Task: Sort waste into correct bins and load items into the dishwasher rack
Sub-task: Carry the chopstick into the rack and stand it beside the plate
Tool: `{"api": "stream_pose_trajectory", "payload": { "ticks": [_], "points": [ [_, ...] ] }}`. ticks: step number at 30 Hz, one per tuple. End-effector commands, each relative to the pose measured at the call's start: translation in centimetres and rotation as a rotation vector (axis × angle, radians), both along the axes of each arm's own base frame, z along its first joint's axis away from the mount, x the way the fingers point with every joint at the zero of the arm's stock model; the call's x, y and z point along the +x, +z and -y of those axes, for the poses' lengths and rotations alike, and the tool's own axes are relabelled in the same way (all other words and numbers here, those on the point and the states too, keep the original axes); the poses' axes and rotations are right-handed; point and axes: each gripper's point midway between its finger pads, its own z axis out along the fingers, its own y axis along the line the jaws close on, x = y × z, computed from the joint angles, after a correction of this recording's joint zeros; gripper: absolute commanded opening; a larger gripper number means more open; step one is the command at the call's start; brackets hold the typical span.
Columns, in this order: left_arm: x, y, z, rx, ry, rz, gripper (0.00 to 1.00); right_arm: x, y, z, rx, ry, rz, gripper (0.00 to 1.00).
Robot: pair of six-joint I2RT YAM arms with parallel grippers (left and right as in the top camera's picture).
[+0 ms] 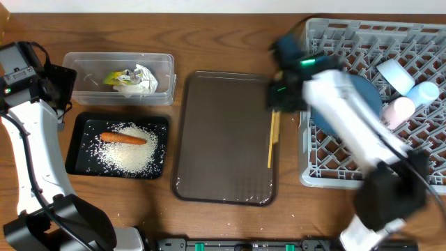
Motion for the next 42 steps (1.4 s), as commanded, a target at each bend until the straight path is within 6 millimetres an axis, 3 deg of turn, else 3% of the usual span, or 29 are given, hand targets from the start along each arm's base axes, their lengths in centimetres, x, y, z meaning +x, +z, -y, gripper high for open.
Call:
{"api": "stream_pose_trajectory", "payload": {
  "ticks": [1,4,8,12,21,28,34,38,42],
  "points": [
    [0.0,0.5,-0.4,0.016,0.001,0.006,0.99,-0.1,5.0,5.6,-0.046,-0.084,0.103,0.01],
    [0.0,0.5,-0.4,0.016,0.001,0.006,0.98,-1.8,7.1,11.3,-0.1,-0.217,0.108,0.01],
    [0.0,0.5,-0.4,0.016,0.001,0.006,0.98,-2.9,8.8,16.6,-0.102,-0.315,0.137,0.01],
    [0.0,0.5,-0.4,0.016,0.001,0.006,0.98,-2.7,9.0,18.0,-0.065,-0.254,0.155,0.01],
    [0.0,0.5,-0.4,0.016,0.001,0.006,0.99,-1.9,6.0,17.4,-0.064,-0.191,0.151,0.01],
    [0.0,0.5,-0.4,0.016,0.001,0.006,0.98,-0.2,3.6,15.1,0.031,-0.118,0.204,0.01],
    [0.0,0.5,-0.4,0.016,0.001,0.006,0.99,1.7,4.0,15.0,0.041,-0.111,0.288,0.01],
    [0.0,0.5,-0.4,0.016,0.001,0.006,0.98,2.9,5.1,13.1,0.115,-0.002,0.363,0.01],
    [0.0,0.5,-0.4,0.016,0.001,0.006,0.98,3.2,5.0,12.4,0.106,0.055,0.378,0.01]
  ]
}}
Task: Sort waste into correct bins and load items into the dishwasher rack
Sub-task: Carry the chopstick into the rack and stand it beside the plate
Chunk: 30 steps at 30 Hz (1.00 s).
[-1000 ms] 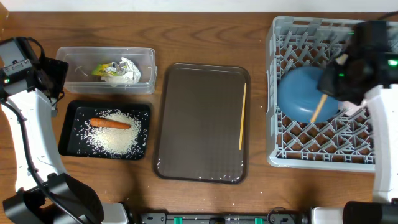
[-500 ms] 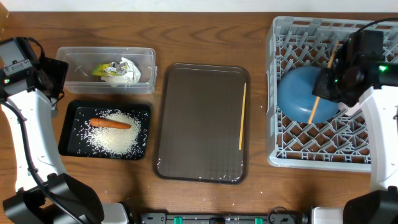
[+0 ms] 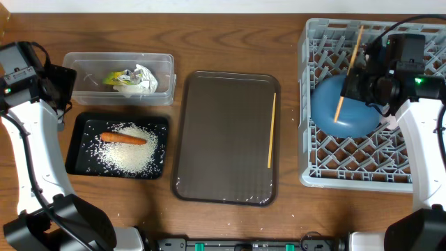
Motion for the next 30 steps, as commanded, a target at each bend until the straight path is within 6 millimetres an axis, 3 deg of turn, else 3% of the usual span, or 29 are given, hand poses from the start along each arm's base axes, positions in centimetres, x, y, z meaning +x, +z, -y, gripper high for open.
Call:
{"api": "stream_pose_trajectory", "payload": {
  "ticks": [1,18,30],
  "points": [
    [0.0,0.5,-0.4,0.016,0.001,0.006,0.99,0.0,0.0,-2.1,0.003,0.114,0.016,0.01],
    [0.0,0.5,-0.4,0.016,0.001,0.006,0.99,0.7,-5.5,-6.2,0.006,0.225,-0.108,0.01],
    [0.0,0.5,-0.4,0.016,0.001,0.006,0.99,0.4,-6.5,-4.7,-0.063,0.15,-0.157,0.01]
  ]
}}
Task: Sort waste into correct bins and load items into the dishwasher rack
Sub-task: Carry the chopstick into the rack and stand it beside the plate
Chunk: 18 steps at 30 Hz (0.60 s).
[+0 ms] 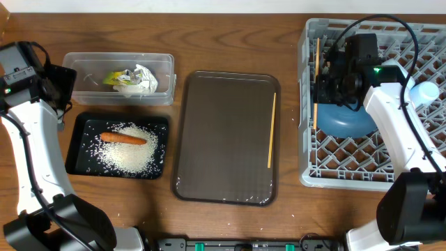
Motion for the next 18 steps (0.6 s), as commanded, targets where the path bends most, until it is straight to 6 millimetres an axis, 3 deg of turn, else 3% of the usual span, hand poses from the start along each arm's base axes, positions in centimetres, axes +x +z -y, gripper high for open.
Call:
{"api": "stream_pose_trajectory", "payload": {
  "ticks": [1,5,14,18],
  "points": [
    [0.01,0.51,-0.35,0.016,0.001,0.006,0.99,-0.11,-0.53,0.75,-0.034,-0.037,-0.019,0.01],
    [0.01,0.51,-0.35,0.016,0.001,0.006,0.98,-0.17,-0.56,0.77,-0.035,-0.037,-0.021,0.02],
    [0.01,0.51,-0.35,0.016,0.001,0.006,0.98,-0.23,-0.59,0.78,-0.028,-0.056,-0.028,0.24],
    [0.01,0.51,-0.35,0.016,0.001,0.006,0.98,-0.22,-0.57,0.78,-0.027,-0.058,-0.029,0.27]
  ]
}}
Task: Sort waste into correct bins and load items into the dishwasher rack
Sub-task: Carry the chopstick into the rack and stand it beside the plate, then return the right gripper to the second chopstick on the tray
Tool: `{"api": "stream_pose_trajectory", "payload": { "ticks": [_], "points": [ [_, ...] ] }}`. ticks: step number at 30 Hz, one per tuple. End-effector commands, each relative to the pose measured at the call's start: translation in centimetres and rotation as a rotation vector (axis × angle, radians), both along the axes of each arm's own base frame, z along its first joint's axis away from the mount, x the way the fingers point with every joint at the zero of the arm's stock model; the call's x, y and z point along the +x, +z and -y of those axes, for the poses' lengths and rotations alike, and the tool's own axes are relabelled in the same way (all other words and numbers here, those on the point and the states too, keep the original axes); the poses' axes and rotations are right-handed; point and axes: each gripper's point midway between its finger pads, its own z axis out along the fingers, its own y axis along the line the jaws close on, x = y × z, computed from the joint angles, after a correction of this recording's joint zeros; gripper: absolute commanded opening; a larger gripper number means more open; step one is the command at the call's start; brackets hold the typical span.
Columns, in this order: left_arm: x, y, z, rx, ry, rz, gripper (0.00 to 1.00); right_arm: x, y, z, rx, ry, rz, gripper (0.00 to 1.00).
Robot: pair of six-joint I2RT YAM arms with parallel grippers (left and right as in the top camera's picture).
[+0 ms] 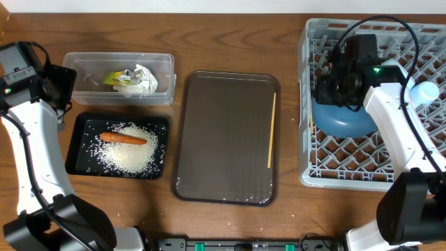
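The grey dishwasher rack point(348, 183) stands at the right with a blue bowl point(341, 120) in it. My right gripper point(326, 87) hovers over the rack's left side just above the bowl, apparently open and empty. A chopstick point(311, 117) lies low in the rack beside its left wall, only partly visible. A second chopstick point(271, 131) lies along the right side of the dark tray point(223, 139). My left gripper point(61, 85) hangs at the far left beside the clear bin; its jaws are not visible.
A clear bin point(118, 63) at the back left holds crumpled wrappers. In front of it a black tray point(78, 164) holds rice and a carrot point(123, 138). A pale blue cup point(424, 90) sits at the rack's right side, partly behind my right arm.
The chopstick that stood tall in my right gripper at the rack's left edge is let go and now sits low in the rack. The gripper has hardly moved. The left arm is still.
My right gripper was at the tray's right edge by the chopsticks. Then it held one chopstick over the blue bowl in the rack, leaving one on the tray. It brought the stick to the rack's left side, where the stick now lies released.
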Motion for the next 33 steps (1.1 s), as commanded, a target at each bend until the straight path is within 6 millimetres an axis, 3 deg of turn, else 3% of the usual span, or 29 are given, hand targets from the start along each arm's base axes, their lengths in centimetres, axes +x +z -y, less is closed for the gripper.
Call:
{"api": "stream_pose_trajectory", "payload": {
  "ticks": [1,4,7,9,12,15,18,27,33],
  "points": [
    [0.0,0.5,-0.4,0.016,0.001,0.006,0.99,-0.1,-0.3,0.1,-0.001,-0.012,-0.011,0.26],
    [0.0,0.5,-0.4,0.016,0.001,0.006,0.99,-0.1,0.5,0.0,0.006,-0.013,-0.006,0.28],
    [0.0,0.5,-0.4,0.016,0.001,0.006,0.99,-0.3,2.6,-0.7,0.045,0.003,0.008,0.3],
    [0.0,0.5,-0.4,0.016,0.001,0.006,0.99,-0.5,4.7,-1.9,0.111,0.035,0.025,0.4],
    [0.0,0.5,-0.4,0.016,0.001,0.006,0.99,-1.4,7.9,-4.2,0.214,0.099,0.059,0.67],
    [0.0,0.5,-0.4,0.016,0.001,0.006,0.99,-2.4,9.5,-6.3,0.256,0.155,0.076,0.76],
    [0.0,0.5,-0.4,0.016,0.001,0.006,0.99,-3.6,9.1,-8.1,0.228,0.19,0.047,0.76],
    [0.0,0.5,-0.4,0.016,0.001,0.006,0.98,-4.8,5.2,-12.1,0.059,0.133,-0.041,0.72],
    [0.0,0.5,-0.4,0.016,0.001,0.006,0.98,-5.2,1.3,-14.2,-0.013,0.076,-0.129,0.69]
  ]
}}
